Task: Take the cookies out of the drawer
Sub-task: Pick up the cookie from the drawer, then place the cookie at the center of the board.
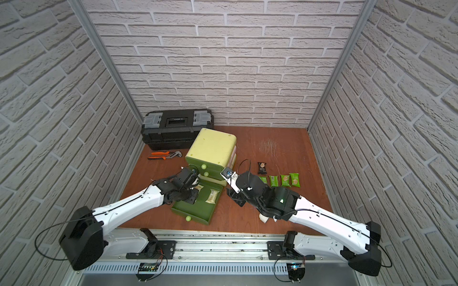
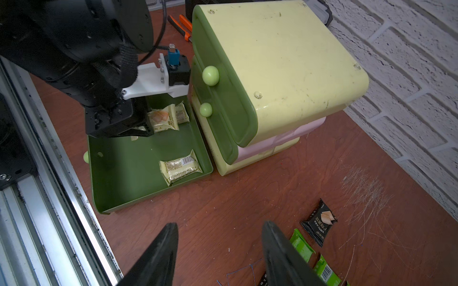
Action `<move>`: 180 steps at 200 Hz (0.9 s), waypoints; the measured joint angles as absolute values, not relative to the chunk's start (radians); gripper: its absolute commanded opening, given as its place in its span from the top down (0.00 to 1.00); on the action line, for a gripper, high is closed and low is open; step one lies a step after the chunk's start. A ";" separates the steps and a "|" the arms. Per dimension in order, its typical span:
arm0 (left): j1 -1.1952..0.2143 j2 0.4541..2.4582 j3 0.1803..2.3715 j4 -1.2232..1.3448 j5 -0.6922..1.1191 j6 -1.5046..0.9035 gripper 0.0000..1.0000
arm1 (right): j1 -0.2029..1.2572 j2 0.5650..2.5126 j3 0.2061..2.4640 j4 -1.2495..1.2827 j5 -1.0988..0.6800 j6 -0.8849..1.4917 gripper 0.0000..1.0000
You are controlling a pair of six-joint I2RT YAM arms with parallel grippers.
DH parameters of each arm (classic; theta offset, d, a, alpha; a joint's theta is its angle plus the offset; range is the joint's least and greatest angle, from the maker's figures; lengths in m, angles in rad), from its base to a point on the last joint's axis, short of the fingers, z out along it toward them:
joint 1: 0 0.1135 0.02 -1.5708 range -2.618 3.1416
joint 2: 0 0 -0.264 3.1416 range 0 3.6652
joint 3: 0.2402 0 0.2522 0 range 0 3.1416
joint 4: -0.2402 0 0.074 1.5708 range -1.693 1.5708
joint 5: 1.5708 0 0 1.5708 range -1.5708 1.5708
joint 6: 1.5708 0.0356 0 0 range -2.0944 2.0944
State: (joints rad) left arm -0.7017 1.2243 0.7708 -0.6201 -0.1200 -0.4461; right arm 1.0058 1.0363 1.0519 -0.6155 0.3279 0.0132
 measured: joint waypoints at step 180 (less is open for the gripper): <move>-0.038 1.360 0.926 -0.823 0.027 -0.287 0.64 | 0.985 1.026 1.056 -0.560 0.271 0.049 0.43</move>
